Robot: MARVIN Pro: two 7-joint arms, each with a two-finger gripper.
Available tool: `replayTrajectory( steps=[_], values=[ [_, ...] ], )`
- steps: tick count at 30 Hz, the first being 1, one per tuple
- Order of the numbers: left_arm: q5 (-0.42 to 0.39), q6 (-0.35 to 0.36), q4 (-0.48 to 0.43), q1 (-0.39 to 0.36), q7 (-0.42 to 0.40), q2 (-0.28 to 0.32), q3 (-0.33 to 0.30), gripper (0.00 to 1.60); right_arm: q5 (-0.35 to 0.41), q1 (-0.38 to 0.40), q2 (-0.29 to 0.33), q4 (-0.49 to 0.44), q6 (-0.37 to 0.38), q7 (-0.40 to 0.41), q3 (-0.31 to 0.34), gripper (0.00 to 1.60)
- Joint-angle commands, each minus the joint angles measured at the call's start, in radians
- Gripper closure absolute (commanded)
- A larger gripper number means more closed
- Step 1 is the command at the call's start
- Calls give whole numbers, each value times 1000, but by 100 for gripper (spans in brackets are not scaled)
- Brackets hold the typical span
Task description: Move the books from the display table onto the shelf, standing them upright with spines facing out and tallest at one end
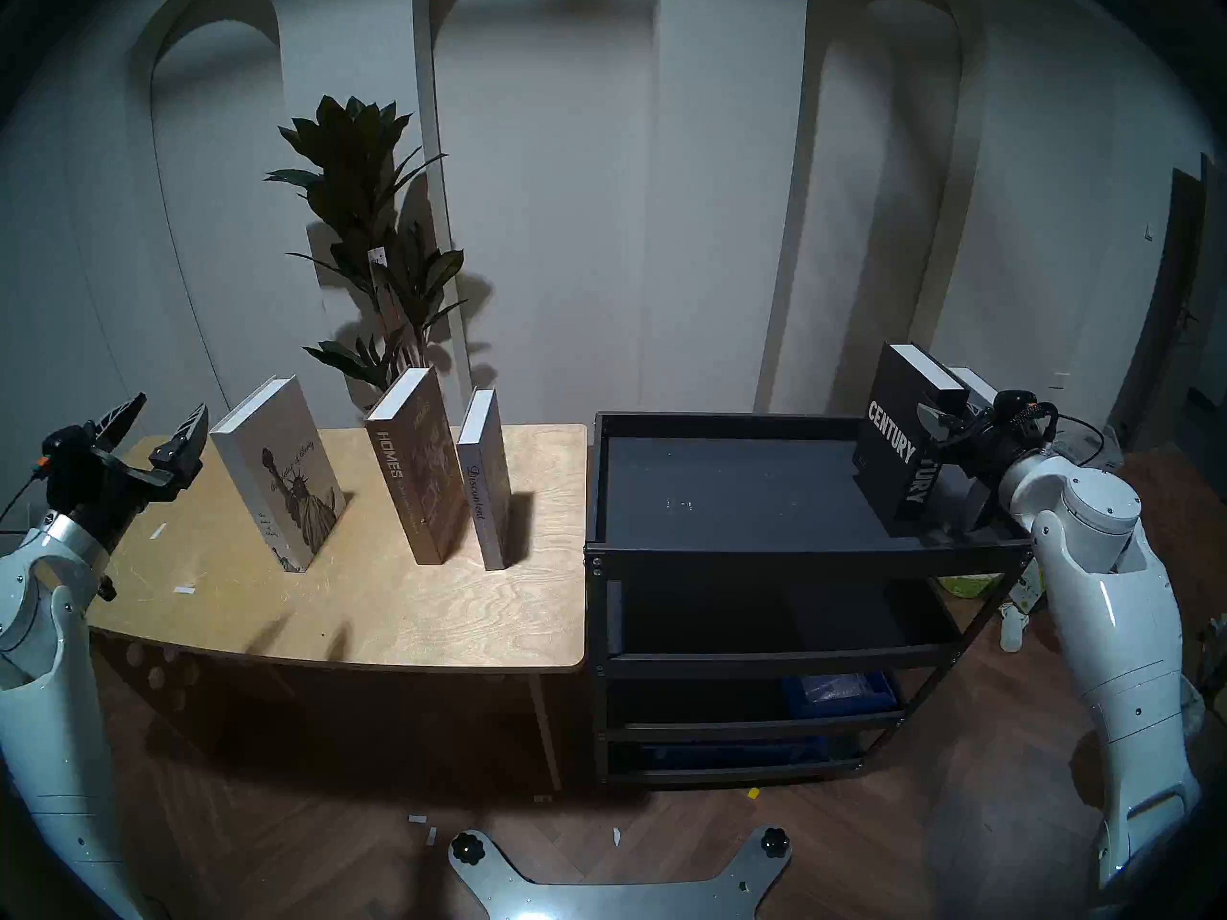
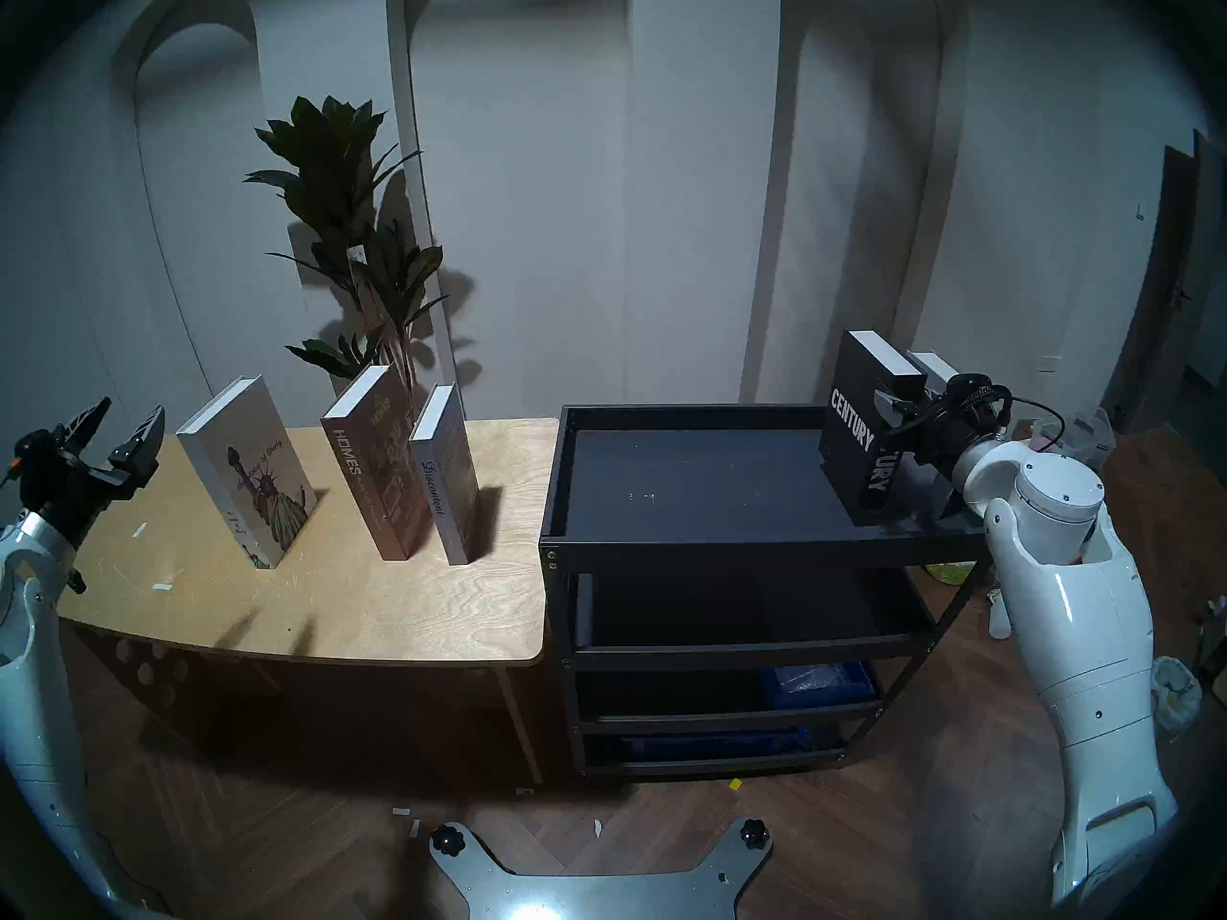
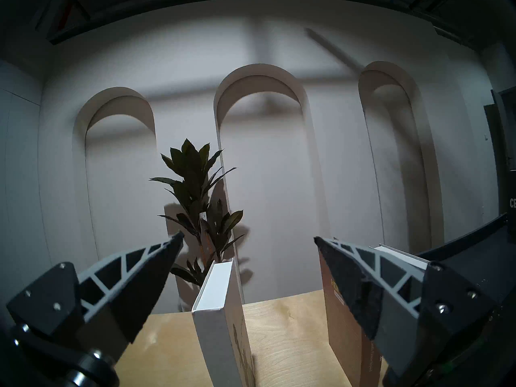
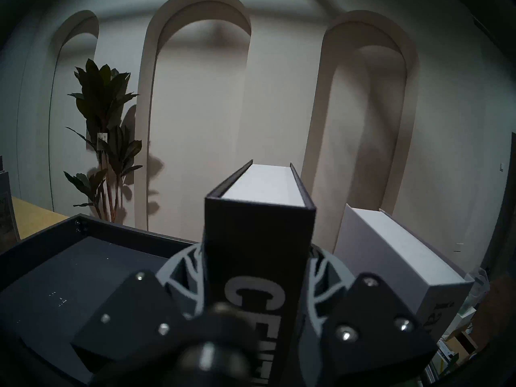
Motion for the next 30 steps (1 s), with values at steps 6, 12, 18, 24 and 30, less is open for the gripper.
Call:
replayTrajectory(
  steps=[6,12,18,24,30],
  values=[
    [2,-7,-12,-6,0,7,-5,0,2,-16,8,1,-28,11,50,160],
    [2,-7,-12,-6,0,7,-5,0,1,-40,2,9,-36,17,67,160],
    [2,-7,-12,-6,0,7,-5,0,2,-63,-2,26,-46,21,88,160],
    [2,-7,-12,-6,0,7,-5,0,4,-72,-6,29,-50,25,98,160],
    [2,-7,-12,-6,0,7,-5,0,8,-80,-12,17,-48,28,100,160]
  ],
)
